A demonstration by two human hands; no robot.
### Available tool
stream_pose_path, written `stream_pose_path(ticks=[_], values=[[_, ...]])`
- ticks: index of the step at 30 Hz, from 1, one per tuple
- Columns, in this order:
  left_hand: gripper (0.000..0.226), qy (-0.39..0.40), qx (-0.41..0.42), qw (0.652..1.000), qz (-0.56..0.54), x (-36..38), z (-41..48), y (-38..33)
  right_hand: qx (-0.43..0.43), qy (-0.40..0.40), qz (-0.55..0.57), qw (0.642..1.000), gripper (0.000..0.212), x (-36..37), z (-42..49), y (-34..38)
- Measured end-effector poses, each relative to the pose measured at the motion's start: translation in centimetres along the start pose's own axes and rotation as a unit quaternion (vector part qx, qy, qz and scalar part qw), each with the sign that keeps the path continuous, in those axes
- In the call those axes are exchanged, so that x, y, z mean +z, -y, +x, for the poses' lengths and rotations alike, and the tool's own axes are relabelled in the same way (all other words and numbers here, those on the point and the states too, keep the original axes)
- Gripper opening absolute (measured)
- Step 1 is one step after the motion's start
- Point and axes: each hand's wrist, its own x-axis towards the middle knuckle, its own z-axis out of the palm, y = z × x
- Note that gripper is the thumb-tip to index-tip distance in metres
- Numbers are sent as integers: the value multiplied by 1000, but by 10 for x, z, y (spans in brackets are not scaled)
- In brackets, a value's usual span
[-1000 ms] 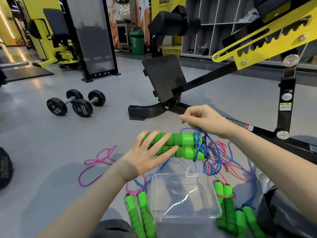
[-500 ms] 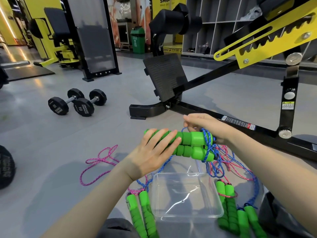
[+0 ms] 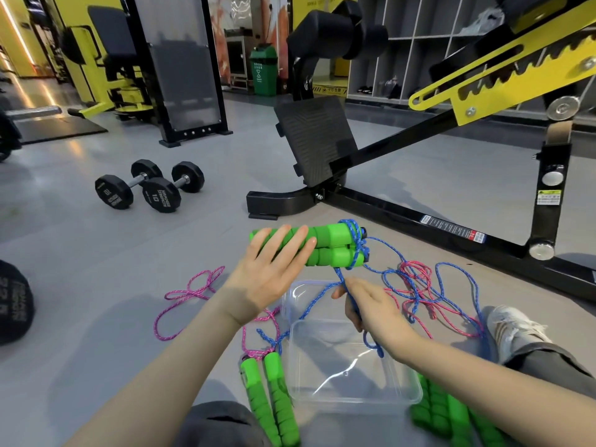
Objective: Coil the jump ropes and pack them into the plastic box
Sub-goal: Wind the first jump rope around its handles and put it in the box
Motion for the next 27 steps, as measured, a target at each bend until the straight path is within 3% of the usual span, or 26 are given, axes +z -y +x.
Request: stream_pose_path(ticks=[3, 7, 11, 15, 20, 27], values=[[33, 8, -1, 1000, 1, 0, -6, 1, -37, 62, -106, 992, 24, -15, -2, 7], [32, 23, 8, 1000, -11, 1, -7, -2, -43, 195, -257, 945, 24, -48, 4, 36], [35, 29, -1, 999, -25, -1, -8, -4, -67, 252, -286, 922, 17, -72, 13, 75], [35, 26, 1, 999, -35, -3, -7, -5, -138, 236, -313, 910, 9, -83, 28, 102], [32, -6, 26, 998, -54, -5, 0, -15, -198, 170, -253, 932, 26, -83, 41, 121], [34, -32, 30, 995, -85, -10, 14, -28, -163, 128, -173, 963, 30, -78, 62, 107]])
